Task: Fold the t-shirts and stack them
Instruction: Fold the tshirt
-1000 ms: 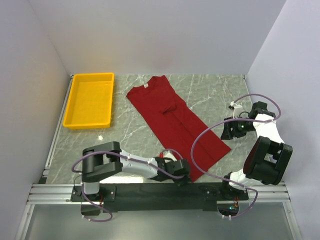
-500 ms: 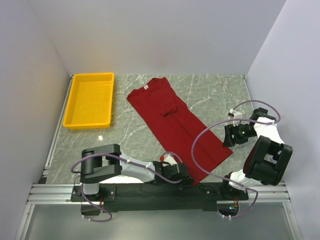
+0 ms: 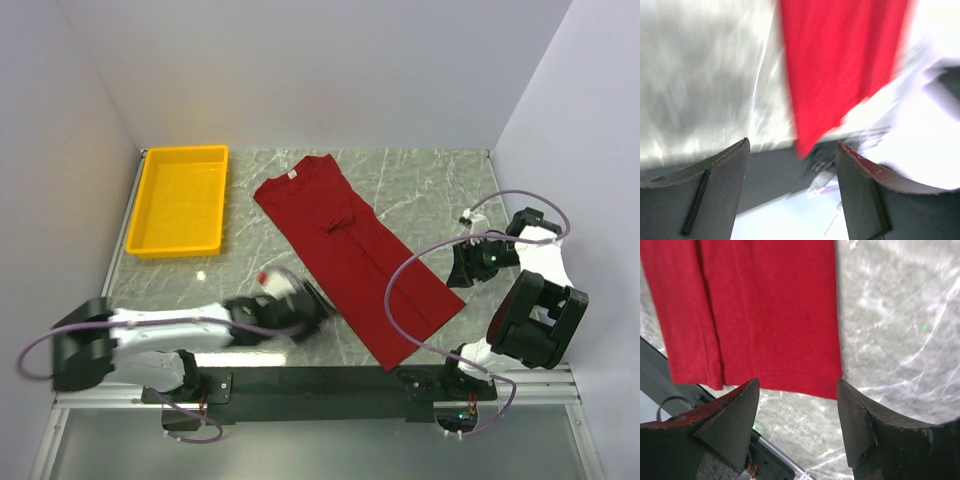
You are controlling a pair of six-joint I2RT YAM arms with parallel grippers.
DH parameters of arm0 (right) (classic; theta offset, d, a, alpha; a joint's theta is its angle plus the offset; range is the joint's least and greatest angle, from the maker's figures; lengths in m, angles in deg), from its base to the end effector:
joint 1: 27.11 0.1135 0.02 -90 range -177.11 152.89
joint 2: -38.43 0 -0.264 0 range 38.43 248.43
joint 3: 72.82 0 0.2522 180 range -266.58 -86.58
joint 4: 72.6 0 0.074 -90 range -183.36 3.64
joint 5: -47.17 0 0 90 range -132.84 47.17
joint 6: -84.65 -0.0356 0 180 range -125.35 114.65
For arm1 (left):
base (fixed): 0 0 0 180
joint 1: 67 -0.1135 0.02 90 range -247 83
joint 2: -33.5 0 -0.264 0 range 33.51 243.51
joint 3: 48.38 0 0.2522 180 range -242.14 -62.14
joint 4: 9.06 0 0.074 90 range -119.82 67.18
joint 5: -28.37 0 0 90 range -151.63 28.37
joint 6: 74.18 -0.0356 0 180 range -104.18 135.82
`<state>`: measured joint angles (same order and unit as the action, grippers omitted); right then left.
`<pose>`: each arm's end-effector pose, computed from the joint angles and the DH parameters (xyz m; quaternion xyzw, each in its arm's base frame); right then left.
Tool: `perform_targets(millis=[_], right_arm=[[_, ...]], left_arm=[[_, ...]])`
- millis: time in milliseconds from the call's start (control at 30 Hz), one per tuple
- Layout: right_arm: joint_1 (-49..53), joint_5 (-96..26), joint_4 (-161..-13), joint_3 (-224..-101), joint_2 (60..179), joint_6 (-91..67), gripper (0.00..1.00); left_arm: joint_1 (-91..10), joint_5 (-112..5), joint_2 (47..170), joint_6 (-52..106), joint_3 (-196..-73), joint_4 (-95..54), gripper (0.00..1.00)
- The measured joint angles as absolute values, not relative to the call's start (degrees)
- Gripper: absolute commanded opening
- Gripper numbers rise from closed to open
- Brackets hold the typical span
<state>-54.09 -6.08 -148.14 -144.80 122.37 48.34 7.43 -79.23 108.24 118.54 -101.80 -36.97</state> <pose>0.2265 -0.0914 0.2213 -0.2258 0.9215 0.2268 0.2198 0.0791 -0.2437 0.1948 -0.2780 0.8852 -0.3406 0.1519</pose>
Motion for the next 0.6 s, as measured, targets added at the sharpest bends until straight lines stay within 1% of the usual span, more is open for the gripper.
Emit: perform_targets(millis=[133,233,267,367,500,600], right_arm=[[-53.57,-3.44,-148.84,-146.13,122.77,48.53,0.70],[-52.21,-1.78,-149.25,-146.50,123.10,48.47,0.70],[-51.64,-1.23,-149.30,-146.70,123.16,48.27,0.70],[-50.20,-0.09,-149.62,-148.12,123.16,47.38,0.70],[-48.54,0.12,-149.41,-150.90,123.18,45.48,0.70],[-47.73,0.12,-149.32,-152.65,123.18,44.01,0.70]], left_arm=[[-12.46,-77.94,96.35,104.77,-99.75,-37.24,0.77],[-29.81,-74.07,95.22,92.75,-100.38,-36.17,0.74],[-34.88,-72.48,97.16,89.34,-101.58,-36.19,0.74],[-43.69,-69.68,106.87,80.27,-108.10,-36.25,0.73],[-50.38,-65.35,122.19,70.30,-120.77,-36.03,0.70],[-54.34,-62.38,131.00,65.40,-128.51,-35.03,0.68]])
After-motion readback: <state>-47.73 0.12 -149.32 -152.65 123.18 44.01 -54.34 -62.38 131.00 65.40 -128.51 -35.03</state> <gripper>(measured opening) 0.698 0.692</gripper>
